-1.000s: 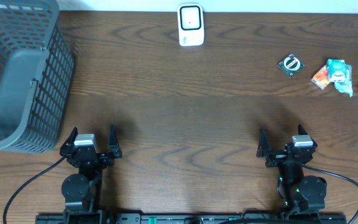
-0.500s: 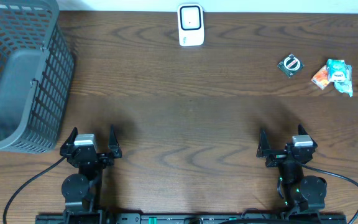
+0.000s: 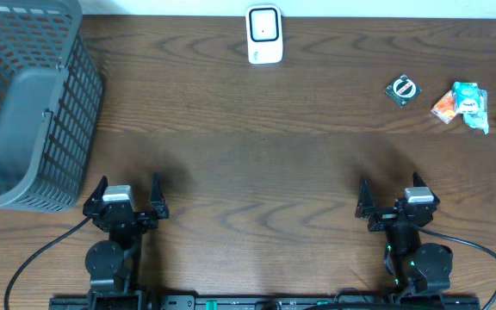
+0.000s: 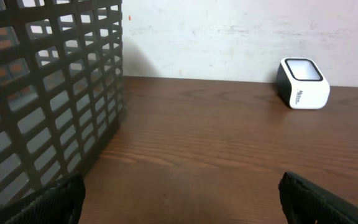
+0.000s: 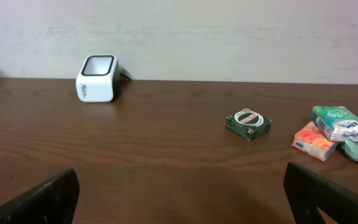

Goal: Scan the item barcode

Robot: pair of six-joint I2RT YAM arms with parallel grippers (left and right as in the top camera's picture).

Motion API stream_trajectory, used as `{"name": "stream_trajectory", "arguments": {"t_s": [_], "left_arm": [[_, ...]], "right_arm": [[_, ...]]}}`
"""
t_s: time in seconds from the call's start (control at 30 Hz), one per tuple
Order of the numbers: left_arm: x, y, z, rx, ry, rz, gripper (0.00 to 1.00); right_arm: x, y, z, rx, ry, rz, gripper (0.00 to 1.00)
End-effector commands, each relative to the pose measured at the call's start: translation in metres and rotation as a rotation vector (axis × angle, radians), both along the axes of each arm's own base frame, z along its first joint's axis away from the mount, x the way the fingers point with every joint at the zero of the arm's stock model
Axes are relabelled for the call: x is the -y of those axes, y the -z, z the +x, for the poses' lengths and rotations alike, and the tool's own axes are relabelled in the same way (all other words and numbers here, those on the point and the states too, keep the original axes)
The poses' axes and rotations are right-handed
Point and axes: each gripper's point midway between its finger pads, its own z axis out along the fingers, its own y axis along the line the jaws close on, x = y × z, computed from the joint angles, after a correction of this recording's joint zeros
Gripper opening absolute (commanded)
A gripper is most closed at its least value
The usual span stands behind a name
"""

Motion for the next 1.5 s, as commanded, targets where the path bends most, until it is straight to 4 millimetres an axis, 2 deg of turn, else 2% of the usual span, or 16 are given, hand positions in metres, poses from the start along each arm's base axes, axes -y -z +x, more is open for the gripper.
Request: {"name": "stream_trajectory", "arguments": {"t_s": [0.0,0.97,1.13,1.47], "left_arm": [[-0.0057,0.0165,-0.0013,-0.049,-0.032,0.005,0.98],[-0.0058,0.0160,-0.0013,-0.047,-0.032,0.006,0.98],[-0.0058,0.0160,-0.0013,-0.052,-0.022,0.084,0.98],[-0.0058,0.0162,-0.0014,-0.052,-0.023,0.075,0.98]], "right_arm": [[0.0031,0.0006,-0.0001,0.000,0.014,-0.001,0.99],[0.0031,0.0006,-0.0001,0.000,0.014,-0.001,0.99],[0.0031,0.0006,-0.0001,0.000,0.014,-0.001,0.99],[0.0031,0.0006,-0.0001,0.000,0.014,-0.001,0.99]]}}
